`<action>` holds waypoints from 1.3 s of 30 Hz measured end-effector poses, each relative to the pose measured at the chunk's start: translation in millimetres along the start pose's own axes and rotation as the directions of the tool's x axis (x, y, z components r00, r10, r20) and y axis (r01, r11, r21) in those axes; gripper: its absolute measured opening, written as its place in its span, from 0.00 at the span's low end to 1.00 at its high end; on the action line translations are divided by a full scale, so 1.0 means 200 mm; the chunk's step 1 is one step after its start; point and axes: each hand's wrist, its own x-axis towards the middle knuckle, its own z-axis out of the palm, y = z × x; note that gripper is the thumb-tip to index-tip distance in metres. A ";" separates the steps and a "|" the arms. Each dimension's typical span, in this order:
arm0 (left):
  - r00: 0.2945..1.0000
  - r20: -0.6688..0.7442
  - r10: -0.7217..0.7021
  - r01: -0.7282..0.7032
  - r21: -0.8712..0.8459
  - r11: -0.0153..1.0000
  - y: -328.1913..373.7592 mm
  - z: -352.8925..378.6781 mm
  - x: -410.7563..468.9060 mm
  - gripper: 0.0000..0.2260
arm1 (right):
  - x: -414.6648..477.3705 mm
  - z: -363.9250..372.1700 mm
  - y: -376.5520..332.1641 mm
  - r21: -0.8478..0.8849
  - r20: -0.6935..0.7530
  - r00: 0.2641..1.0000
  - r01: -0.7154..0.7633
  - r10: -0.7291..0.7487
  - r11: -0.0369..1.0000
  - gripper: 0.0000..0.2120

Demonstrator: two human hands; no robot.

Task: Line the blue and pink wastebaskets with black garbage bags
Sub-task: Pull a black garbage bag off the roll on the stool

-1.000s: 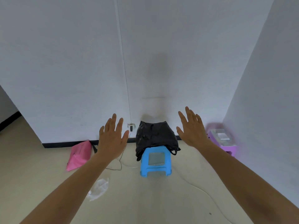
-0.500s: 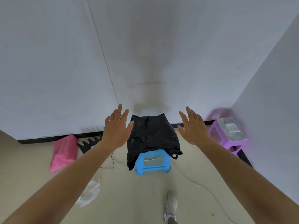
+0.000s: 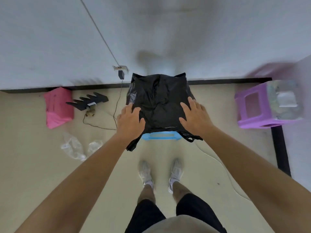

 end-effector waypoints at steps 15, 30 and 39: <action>0.997 0.066 -0.040 0.030 0.138 0.990 -0.37 0.99 0.26 0.09 | 0.28 0.95 -0.12 0.086 0.051 0.998 -0.041 0.037 0.995 0.20; 0.979 -0.173 0.107 -0.116 -0.041 0.992 -0.08 0.42 0.25 0.08 | 0.16 0.13 -0.16 0.362 -0.439 0.882 0.000 0.170 0.932 0.10; 0.919 -0.169 0.355 -0.379 -0.141 0.914 0.07 -0.16 0.09 0.11 | -0.46 -0.24 -0.08 0.150 -0.136 0.868 -0.458 0.477 0.876 0.33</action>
